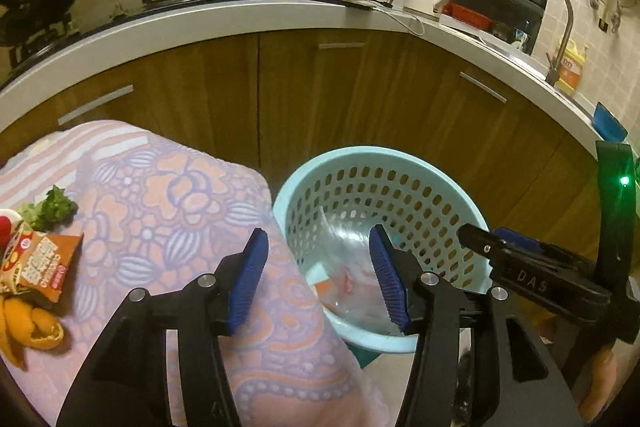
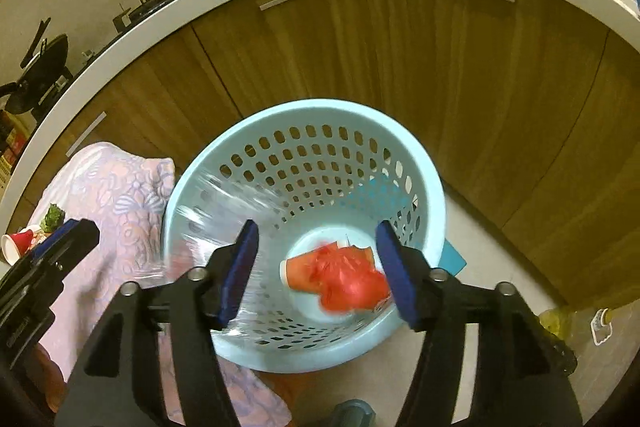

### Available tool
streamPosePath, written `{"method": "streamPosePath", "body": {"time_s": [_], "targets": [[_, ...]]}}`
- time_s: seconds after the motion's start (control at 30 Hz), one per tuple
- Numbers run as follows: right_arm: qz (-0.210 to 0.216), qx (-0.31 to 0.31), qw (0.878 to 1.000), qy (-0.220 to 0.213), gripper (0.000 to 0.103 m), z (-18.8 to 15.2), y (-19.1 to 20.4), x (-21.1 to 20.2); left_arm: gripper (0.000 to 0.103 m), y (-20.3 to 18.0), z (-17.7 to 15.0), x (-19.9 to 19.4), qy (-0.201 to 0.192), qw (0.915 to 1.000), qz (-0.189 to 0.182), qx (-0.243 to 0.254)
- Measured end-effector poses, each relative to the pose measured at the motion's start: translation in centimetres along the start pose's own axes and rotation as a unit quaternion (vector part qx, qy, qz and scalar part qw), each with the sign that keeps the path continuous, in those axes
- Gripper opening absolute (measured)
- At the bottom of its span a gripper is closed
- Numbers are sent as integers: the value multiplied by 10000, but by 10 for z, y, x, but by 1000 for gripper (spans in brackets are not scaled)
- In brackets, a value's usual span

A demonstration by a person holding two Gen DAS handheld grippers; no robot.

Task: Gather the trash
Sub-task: 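Move both open tools back to the orange peels on the table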

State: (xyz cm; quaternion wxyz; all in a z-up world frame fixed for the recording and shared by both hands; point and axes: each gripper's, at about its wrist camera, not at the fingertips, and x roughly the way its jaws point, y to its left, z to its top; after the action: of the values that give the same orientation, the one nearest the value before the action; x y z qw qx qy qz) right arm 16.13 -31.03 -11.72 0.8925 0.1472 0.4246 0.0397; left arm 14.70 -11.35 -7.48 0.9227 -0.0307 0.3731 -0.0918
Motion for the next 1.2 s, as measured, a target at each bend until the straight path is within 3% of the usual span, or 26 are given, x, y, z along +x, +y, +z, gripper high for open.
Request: {"method": "streamPosePath", "body": {"time_s": [0.2,0.53,0.77,0.9,1.03,1.2], "targets": [[187,-137,9997,-101,58,3,14,-12,51,9,-2,-16,-143,9998,41,-100],[766,-1083,9905,-372,58,-10,94,-41,50,52,-16,-72,-489,9960,80,-746],[1249,-1708,9770,-260,58,-33,163,-40,50,110,-43,-138,-959,9845,813,-1221],[1582,-1967,9674,-221,51,-48,204,-39,50,148,-57,-167,-1094,9747,1166,-1564],[1938,-2176,9563,-224,45,-64,242,-37,50,184,-72,-186,-1057,9677,1420,-1793],[2160,-2336,9480,-123,36,-80,272,-29,50,216,-90,-179,-671,9697,1375,-1904]]}}
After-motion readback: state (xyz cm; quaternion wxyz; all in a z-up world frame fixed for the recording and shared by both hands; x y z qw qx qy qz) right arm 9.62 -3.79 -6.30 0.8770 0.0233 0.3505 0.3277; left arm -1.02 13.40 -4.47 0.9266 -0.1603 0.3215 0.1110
